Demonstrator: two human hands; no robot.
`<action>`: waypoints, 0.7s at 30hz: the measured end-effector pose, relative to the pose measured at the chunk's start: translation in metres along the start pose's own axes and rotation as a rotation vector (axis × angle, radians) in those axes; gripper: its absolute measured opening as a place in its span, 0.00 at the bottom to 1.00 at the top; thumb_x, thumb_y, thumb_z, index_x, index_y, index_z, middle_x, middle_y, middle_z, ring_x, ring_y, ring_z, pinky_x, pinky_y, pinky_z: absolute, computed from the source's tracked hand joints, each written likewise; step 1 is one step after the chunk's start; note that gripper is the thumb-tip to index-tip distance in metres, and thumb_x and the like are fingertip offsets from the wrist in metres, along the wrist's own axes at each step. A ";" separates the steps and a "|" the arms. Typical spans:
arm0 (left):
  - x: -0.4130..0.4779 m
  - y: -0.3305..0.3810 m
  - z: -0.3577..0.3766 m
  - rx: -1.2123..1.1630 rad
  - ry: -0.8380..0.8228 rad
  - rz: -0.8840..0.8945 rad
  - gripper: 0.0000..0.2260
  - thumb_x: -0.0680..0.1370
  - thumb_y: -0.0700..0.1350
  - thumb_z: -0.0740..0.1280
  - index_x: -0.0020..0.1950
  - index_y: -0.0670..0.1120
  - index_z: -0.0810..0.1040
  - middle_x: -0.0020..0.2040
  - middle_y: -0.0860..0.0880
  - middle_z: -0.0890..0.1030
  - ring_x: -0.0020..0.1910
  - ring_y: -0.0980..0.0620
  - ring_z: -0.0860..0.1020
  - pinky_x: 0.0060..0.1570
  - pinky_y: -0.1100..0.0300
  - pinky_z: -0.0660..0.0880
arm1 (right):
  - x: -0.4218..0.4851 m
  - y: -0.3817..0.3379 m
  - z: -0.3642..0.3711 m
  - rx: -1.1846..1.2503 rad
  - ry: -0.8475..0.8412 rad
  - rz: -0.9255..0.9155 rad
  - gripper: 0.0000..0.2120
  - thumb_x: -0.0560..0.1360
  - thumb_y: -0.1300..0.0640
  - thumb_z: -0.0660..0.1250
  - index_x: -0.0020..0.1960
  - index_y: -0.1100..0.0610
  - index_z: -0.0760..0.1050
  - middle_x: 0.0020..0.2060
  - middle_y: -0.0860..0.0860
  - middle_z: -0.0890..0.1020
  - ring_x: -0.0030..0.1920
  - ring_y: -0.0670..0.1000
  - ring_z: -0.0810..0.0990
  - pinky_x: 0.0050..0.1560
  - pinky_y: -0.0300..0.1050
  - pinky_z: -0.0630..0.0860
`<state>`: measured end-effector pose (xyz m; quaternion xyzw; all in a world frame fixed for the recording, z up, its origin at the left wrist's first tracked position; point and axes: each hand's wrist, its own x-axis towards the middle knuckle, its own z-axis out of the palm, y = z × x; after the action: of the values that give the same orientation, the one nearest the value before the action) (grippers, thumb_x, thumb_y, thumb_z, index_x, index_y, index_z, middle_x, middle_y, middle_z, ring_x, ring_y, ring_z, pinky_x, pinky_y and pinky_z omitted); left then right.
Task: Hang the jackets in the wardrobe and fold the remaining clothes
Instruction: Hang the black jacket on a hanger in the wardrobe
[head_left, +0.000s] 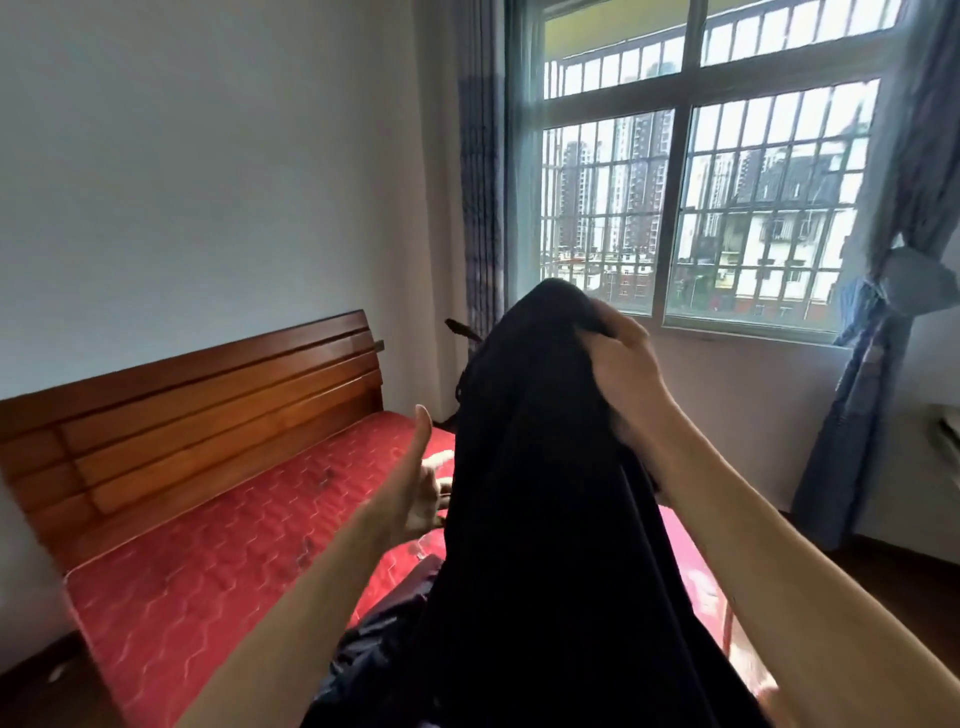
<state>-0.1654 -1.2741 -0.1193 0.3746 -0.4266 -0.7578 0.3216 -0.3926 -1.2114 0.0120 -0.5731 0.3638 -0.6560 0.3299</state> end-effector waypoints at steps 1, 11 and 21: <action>0.002 0.005 0.014 -0.066 -0.024 0.014 0.56 0.62 0.83 0.59 0.79 0.46 0.63 0.76 0.38 0.67 0.74 0.36 0.67 0.73 0.37 0.62 | -0.001 0.000 -0.001 0.001 -0.015 0.023 0.20 0.78 0.70 0.62 0.45 0.46 0.81 0.34 0.39 0.85 0.36 0.35 0.82 0.36 0.30 0.77; 0.014 0.053 0.082 -0.114 0.380 0.328 0.08 0.78 0.41 0.64 0.41 0.41 0.79 0.34 0.45 0.80 0.30 0.49 0.80 0.30 0.62 0.77 | -0.020 0.046 -0.055 -0.099 -0.356 0.372 0.15 0.74 0.70 0.67 0.59 0.64 0.80 0.58 0.72 0.77 0.58 0.70 0.79 0.69 0.68 0.68; -0.052 0.095 0.111 0.274 0.545 0.796 0.09 0.79 0.38 0.66 0.44 0.49 0.83 0.38 0.51 0.86 0.43 0.50 0.84 0.47 0.60 0.78 | 0.028 -0.001 0.012 0.216 -0.456 0.717 0.41 0.64 0.26 0.68 0.58 0.61 0.74 0.46 0.62 0.85 0.49 0.62 0.85 0.58 0.60 0.78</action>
<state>-0.2160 -1.2280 0.0198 0.4057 -0.5327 -0.3879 0.6334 -0.3842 -1.2361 0.0277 -0.5029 0.3868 -0.3908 0.6669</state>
